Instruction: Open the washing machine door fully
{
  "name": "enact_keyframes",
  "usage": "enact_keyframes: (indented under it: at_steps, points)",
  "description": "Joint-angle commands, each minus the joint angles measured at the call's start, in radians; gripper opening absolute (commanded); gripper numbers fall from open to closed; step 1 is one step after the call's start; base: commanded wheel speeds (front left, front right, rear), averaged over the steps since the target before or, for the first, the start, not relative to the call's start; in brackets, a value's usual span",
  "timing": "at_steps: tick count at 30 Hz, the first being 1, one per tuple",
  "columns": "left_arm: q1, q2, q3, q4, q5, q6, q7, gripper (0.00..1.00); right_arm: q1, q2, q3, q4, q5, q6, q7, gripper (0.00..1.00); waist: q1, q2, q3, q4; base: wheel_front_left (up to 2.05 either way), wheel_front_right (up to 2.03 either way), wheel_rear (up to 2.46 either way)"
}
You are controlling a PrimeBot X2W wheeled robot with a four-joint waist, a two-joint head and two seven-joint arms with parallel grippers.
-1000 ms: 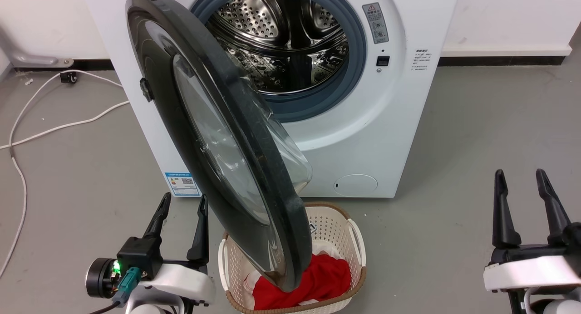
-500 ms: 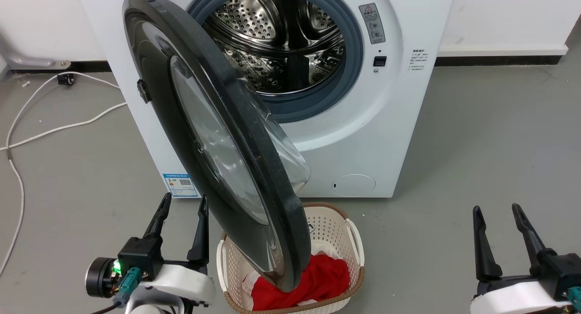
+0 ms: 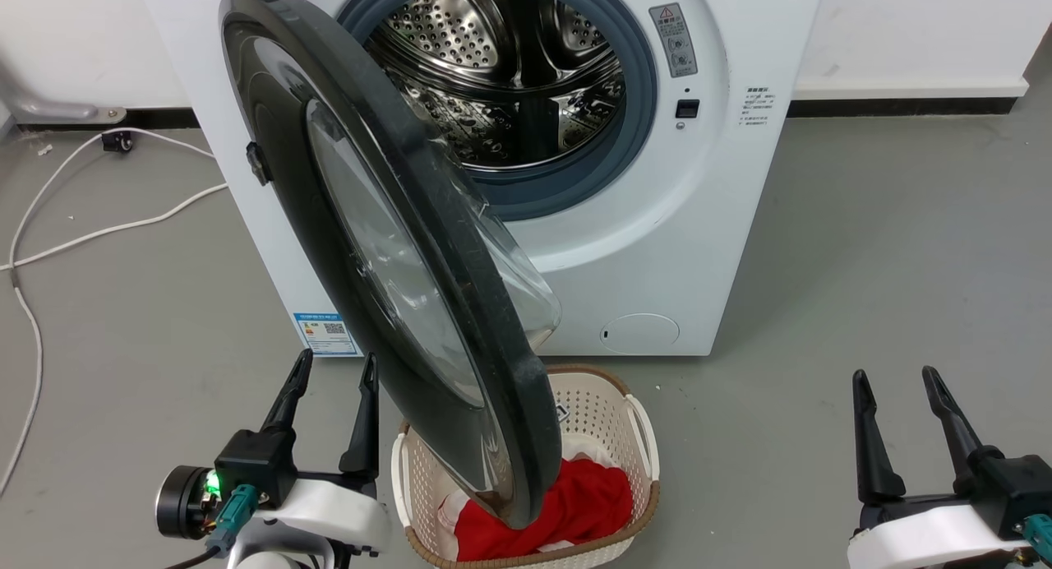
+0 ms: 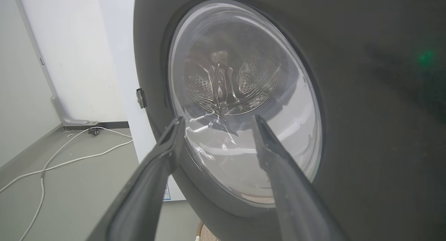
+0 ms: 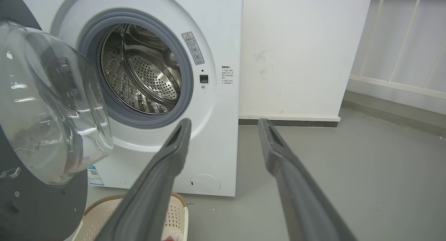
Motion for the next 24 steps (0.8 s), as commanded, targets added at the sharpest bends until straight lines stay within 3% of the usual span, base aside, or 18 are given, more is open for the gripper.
enact_keyframes:
  at_steps: [1, 2, 3, 4, 14, 24]
  points:
    - [-0.008, 0.001, 0.002, -0.003, 0.001, 0.001, -0.003, 0.88, -0.012, 0.002, 0.001, 0.003, 0.006, -0.001, -0.006, 1.0, 0.0, 0.0, 0.001, 0.0, 0.0, 0.0, 0.0]
    - [-0.008, 0.001, 0.003, -0.005, 0.003, 0.002, -0.003, 0.49, -0.013, 0.002, 0.001, 0.004, 0.006, -0.001, -0.007, 1.0, 0.0, 0.0, 0.001, 0.0, 0.0, 0.0, 0.0]
    - [-0.007, 0.001, 0.002, -0.005, 0.003, 0.002, -0.002, 0.17, -0.014, 0.002, 0.002, 0.005, 0.008, -0.001, -0.009, 1.0, 0.0, 0.0, 0.001, 0.0, 0.0, 0.0, 0.0]
    - [-0.006, 0.001, 0.002, -0.006, 0.003, 0.002, -0.003, 0.0, -0.015, 0.002, 0.003, 0.007, 0.01, -0.001, -0.01, 1.0, 0.0, 0.0, 0.001, 0.0, 0.0, 0.0, 0.0]
    - [-0.019, 0.001, 0.01, -0.038, -0.015, 0.003, -0.003, 0.0, -0.019, 0.002, 0.004, 0.015, 0.018, -0.001, -0.014, 1.0, 0.0, 0.0, 0.003, 0.002, 0.0, 0.0, 0.0]
    - [-0.09, 0.001, 0.026, -0.249, -0.01, 0.014, -0.002, 0.0, -0.025, 0.002, -0.001, 0.021, 0.026, -0.001, -0.018, 1.0, 0.0, 0.0, 0.006, 0.01, 0.0, 0.0, 0.0]
